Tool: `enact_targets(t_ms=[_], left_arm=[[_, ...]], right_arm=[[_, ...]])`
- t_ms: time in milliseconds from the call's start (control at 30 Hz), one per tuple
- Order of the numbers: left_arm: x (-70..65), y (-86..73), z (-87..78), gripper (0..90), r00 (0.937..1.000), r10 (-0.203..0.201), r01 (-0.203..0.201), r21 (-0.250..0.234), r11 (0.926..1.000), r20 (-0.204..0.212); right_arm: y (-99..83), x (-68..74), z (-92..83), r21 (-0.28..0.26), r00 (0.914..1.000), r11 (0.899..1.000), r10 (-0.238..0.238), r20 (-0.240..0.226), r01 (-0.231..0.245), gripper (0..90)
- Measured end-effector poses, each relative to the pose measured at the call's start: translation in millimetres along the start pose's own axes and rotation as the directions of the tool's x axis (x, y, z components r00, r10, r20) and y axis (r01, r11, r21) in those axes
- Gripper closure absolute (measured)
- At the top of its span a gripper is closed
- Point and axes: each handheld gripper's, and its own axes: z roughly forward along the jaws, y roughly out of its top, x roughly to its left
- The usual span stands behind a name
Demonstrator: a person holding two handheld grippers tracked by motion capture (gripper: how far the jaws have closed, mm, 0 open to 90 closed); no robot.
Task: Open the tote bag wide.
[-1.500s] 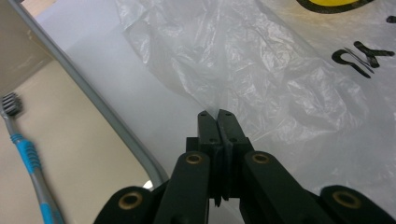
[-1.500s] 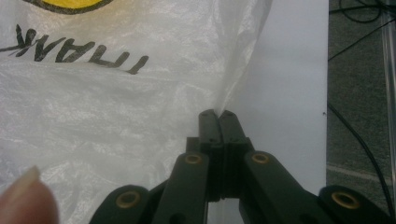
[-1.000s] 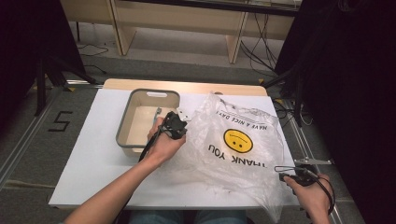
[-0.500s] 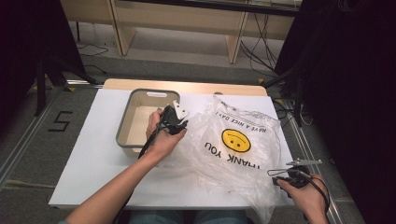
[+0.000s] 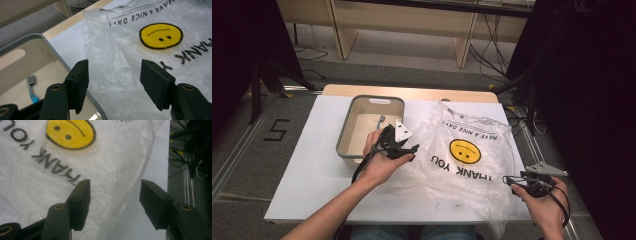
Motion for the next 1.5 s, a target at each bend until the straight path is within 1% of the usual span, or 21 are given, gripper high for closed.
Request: enact_targets(t_ms=[100,300,333,367,500,533,600,633,667,733,867,900,933,967,1133,1200,1233,1333,1367,1400,1500], left_arm=[[-9.7,-8.3,-3.0,38.5,0.9993,0.019,-0.019,0.009,0.9998,0.031],[-26.7,-21.9,-4.5,37.7,0.9950,0.054,-0.057,0.031,0.9979,0.084],[-29.3,-24.1,-4.4,37.6,0.9935,0.063,-0.067,0.037,0.9971,0.095],[-32.2,-26.7,-4.2,37.6,0.9921,0.069,-0.074,0.040,0.9965,0.104],[-42.8,-38.2,-3.1,37.6,0.9858,0.096,-0.105,0.059,0.9927,0.138],[-44.9,-40.8,-3.0,37.5,0.9840,0.105,-0.115,0.063,0.9914,0.144],[-48.2,-45.0,-2.8,37.5,0.9822,0.106,-0.118,0.068,0.9907,0.155],[-49.9,-47.8,-2.5,37.5,0.9815,0.109,-0.121,0.070,0.9902,0.158],[-50.8,-49.6,-2.4,37.5,0.9803,0.111,-0.124,0.073,0.9896,0.163],[-52.1,-52.8,-2.7,37.6,0.9790,0.110,-0.125,0.081,0.9888,0.172],[-54.2,-57.3,-4.3,37.8,0.9777,0.113,-0.129,0.081,0.9883,0.177],[-54.8,-58.3,-4.5,38.1,0.9777,0.112,-0.128,0.079,0.9886,0.177],[-55.3,-59.1,-5.0,38.1,0.9770,0.116,-0.132,0.080,0.9880,0.179],[-56.2,-59.9,-5.3,38.3,0.9770,0.116,-0.131,0.078,0.9882,0.179],[-61.8,-62.4,-5.6,40.1,0.9714,0.128,-0.147,0.081,0.9858,0.200],[-64.9,-62.6,-5.7,41.1,0.9687,0.134,-0.154,0.079,0.9850,0.209],[-66.4,-62.7,-5.6,41.4,0.9674,0.138,-0.158,0.078,0.9844,0.212],[-70.3,-63.9,-4.2,42.4,0.9623,0.149,-0.172,0.085,0.9814,0.227],[-71.3,-64.5,-3.5,42.7,0.9617,0.150,-0.174,0.086,0.9810,0.229],[-71.8,-64.8,-3.2,42.7,0.9608,0.150,-0.175,0.090,0.9805,0.233],[-72.9,-65.9,-2.0,42.9,0.9598,0.153,-0.179,0.092,0.9795,0.235]], right_arm=[[4.9,7.9,1.3,-0.036,0.9989,0.999,-0.034,-0.033,0.033,41.8],[14.0,26.4,8.7,-0.058,0.9892,0.992,-0.113,-0.092,0.108,40.4],[16.2,32.4,10.8,-0.065,0.9840,0.989,-0.138,-0.113,0.132,40.4],[16.2,32.4,10.8,-0.065,0.9840,0.989,-0.138,-0.113,0.132,40.4],[20.2,43.7,15.5,-0.076,0.9710,0.983,-0.178,-0.160,0.167,40.7],[21.3,46.5,16.5,-0.077,0.9664,0.981,-0.190,-0.173,0.179,40.8],[23.5,52.7,18.9,-0.081,0.9575,0.977,-0.212,-0.196,0.200,40.9],[25.3,59.0,21.8,-0.082,0.9468,0.972,-0.234,-0.221,0.221,40.8],[25.3,59.0,21.8,-0.082,0.9468,0.972,-0.234,-0.221,0.221,40.8],[26.8,64.7,25.1,-0.082,0.9366,0.967,-0.255,-0.240,0.242,40.8],[29.4,75.0,30.6,-0.083,0.9207,0.959,-0.285,-0.267,0.272,40.8],[30.6,79.9,33.3,-0.085,0.9111,0.954,-0.300,-0.282,0.288,40.8],[30.6,79.9,33.3,-0.085,0.9111,0.954,-0.300,-0.282,0.288,40.8],[31.3,82.6,34.8,-0.087,0.9064,0.951,-0.308,-0.289,0.296,40.8],[36.5,97.3,42.4,-0.091,0.8750,0.936,-0.351,-0.333,0.341,40.4],[37.9,103.2,45.7,-0.090,0.8652,0.932,-0.359,-0.350,0.350,39.0],[38.5,105.4,47.3,-0.087,0.8585,0.928,-0.368,-0.357,0.361,38.6],[39.5,111.6,52.3,-0.076,0.8459,0.921,-0.382,-0.372,0.383,37.9],[40.1,114.1,56.0,-0.068,0.8384,0.916,-0.390,-0.380,0.396,37.4],[40.1,114.1,56.0,-0.068,0.8384,0.916,-0.390,-0.380,0.396,37.4],[41.0,117.7,60.9,-0.067,0.8259,0.905,-0.411,-0.386,0.419,36.6]])
